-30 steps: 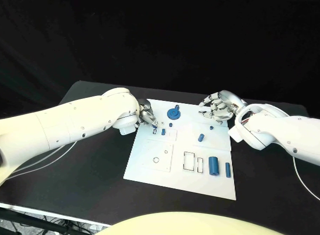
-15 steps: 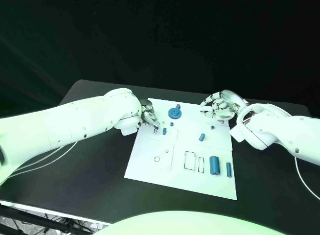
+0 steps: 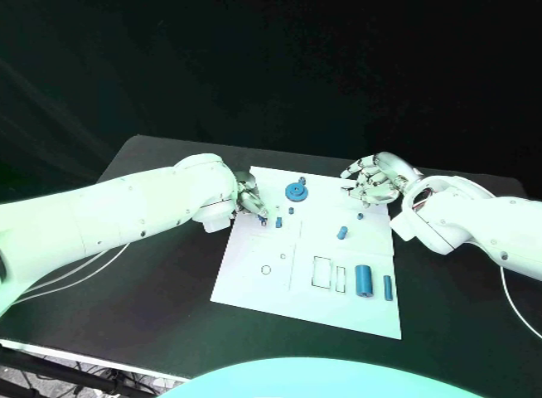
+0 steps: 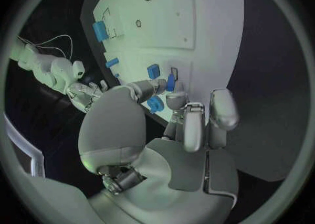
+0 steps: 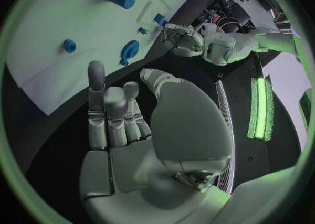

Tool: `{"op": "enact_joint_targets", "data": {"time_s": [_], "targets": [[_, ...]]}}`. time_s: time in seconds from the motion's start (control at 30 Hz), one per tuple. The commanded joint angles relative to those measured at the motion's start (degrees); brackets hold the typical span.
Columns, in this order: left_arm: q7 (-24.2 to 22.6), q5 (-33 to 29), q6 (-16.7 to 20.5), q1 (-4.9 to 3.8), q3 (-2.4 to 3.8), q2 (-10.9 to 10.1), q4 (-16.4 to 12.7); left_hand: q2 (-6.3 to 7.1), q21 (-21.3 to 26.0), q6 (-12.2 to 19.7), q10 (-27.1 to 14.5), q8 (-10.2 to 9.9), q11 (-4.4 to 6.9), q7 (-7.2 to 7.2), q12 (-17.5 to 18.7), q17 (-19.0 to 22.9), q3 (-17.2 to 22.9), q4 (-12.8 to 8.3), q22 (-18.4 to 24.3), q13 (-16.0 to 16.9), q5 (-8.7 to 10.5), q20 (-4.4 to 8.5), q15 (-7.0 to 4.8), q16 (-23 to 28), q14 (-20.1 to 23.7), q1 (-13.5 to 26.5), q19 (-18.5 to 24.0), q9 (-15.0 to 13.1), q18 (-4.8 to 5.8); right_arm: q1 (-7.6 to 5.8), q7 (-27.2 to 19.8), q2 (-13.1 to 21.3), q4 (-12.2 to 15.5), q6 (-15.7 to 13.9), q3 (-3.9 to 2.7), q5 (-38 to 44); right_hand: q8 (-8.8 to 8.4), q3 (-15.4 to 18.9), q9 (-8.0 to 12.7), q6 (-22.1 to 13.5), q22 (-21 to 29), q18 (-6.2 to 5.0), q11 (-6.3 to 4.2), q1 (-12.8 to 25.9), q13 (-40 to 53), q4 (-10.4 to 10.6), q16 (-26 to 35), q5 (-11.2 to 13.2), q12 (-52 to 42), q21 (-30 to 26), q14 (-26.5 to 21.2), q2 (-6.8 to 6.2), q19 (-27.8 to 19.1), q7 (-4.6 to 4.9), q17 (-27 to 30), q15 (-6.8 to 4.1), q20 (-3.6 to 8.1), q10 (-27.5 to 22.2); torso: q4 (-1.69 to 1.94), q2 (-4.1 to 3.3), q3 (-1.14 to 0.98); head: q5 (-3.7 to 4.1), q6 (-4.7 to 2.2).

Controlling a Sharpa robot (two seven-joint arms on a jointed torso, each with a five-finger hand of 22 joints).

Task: Assemble the parts on the task board

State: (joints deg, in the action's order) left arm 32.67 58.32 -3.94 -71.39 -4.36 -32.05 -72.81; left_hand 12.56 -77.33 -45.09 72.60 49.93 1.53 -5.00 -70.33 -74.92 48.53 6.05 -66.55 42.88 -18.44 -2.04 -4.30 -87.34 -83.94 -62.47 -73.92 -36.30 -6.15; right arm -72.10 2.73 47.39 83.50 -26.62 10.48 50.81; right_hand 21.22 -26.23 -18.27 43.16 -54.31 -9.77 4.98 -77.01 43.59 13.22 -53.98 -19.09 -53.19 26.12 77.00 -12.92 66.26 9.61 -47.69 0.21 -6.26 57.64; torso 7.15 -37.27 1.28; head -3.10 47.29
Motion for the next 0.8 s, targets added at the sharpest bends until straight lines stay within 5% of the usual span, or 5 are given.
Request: {"op": "enact_joint_targets", "data": {"time_s": [0.03,0.33,0.8], "targets": [[0.04,0.72,0.32,0.19,0.0,-0.03,-0.01,-0.58,-0.13,-2.89,0.38,2.47,0.07,2.4,-0.35,-8.85,6.15,-6.04,-0.07,0.08,-0.27,0.08,-0.29,-0.28,-4.51,-0.01,-0.22,0.02,0.7,0.03,-1.16,-0.02,-0.05,-0.28,0.0,-0.23,0.27,-0.76,0.11,-0.08,1.97,-0.67,-0.15,-0.04,-3.64,-0.02,8.33,-0.25,3.87,-2.86,-2.64,-0.53,-1.31,0.42,6.13,0.29,-0.15,-1.28,-0.02,0.01,0.05,-0.17,-0.08],[0.03,1.13,0.16,0.73,-0.01,-0.07,0.02,-0.62,-0.09,-2.95,0.42,2.48,0.09,2.43,-0.32,-8.92,6.11,-6.04,0.0,0.04,-0.26,0.09,-0.3,-0.31,-4.53,0.07,-0.17,0.08,0.69,0.03,-2.02,-0.03,-0.14,-0.82,0.0,-1.1,0.79,-2.05,0.3,-1.2,8.32,-0.48,1.38,0.23,-13.42,-0.34,22.72,-0.25,14.04,-10.65,-7.0,-0.91,-5.41,1.62,10.49,2.05,-2.07,-3.21,0.05,0.0,0.08,0.11,0.07],[-0.07,1.96,0.1,1.17,-0.01,0.01,-0.71,-0.68,-0.09,-3.06,0.58,2.49,0.11,2.47,-0.39,-9.05,6.03,-6.02,-0.01,0.25,-0.23,0.1,-0.31,-0.36,-4.56,0.19,-0.18,0.17,0.69,0.03,-3.17,0.02,-0.24,-1.19,0.0,-2.16,2.2,-2.29,0.41,-2.42,14.73,-0.54,2.97,0.77,-22.84,-1.03,33.94,-0.32,20.46,-16.93,-9.91,-0.72,-8.03,2.87,14.23,3.99,-4.14,-4.34,0.0,0.01,0.01,0.24,0.33]]}}
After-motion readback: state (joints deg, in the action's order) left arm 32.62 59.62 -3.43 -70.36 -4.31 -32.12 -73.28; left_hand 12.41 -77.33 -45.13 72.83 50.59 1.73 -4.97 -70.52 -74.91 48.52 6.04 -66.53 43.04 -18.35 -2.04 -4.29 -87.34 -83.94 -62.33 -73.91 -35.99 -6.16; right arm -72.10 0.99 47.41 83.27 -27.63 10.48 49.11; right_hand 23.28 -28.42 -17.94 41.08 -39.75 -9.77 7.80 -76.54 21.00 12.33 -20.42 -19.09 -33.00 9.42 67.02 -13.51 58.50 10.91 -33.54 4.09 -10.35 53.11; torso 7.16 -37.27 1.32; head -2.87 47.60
